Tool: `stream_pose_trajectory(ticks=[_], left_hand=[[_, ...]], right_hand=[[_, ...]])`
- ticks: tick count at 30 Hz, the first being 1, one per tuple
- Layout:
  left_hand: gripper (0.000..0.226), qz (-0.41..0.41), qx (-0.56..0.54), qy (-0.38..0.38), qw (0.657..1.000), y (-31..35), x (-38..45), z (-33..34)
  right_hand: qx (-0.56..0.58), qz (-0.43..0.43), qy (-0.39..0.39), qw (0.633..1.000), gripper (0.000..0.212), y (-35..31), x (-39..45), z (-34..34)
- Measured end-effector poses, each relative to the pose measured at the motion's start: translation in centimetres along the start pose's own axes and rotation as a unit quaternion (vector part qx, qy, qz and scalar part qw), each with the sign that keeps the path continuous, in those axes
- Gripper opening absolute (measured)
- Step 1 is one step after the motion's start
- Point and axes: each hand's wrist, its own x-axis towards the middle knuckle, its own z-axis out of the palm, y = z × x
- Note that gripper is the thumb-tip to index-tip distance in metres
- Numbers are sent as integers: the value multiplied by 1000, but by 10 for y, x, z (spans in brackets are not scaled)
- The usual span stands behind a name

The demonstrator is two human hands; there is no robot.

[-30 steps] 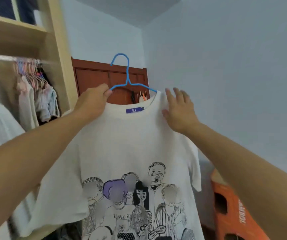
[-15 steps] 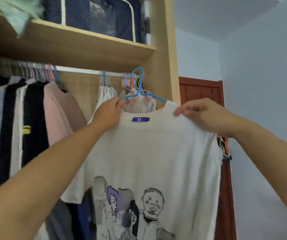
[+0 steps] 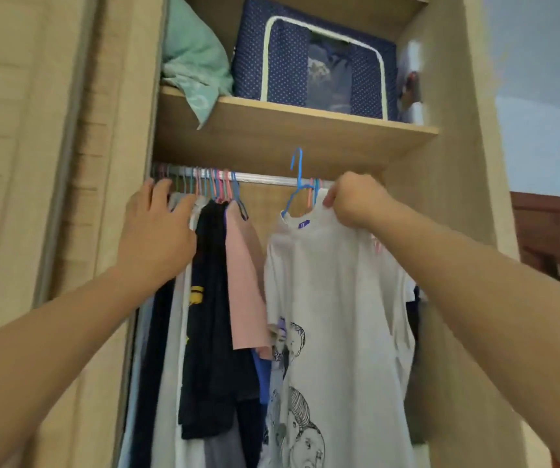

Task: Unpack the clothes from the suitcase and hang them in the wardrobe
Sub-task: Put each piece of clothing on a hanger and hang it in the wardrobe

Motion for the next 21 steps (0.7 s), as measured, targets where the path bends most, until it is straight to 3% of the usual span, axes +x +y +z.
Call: stream_pose_trajectory(ticks=[2, 5, 12, 16, 21], left_hand=[[69, -26, 33, -30, 999, -29, -12, 5], [85, -104, 14, -79, 991, -50, -29, 25], [92, -116, 44, -9, 992, -61, 0, 67], [82, -95, 90, 31, 991, -61, -3, 80], [85, -102, 111, 31, 988, -62, -4, 82]], right_hand=[[-30, 4, -27, 999, 34, -14, 12, 49], [-62, 23, -8, 998, 26, -24, 30, 92], [-126, 17, 31, 991, 25, -43, 122, 111], [-182, 21, 0, 983, 31, -44, 141, 145], [-213, 74, -17, 974, 34, -12, 141, 160]])
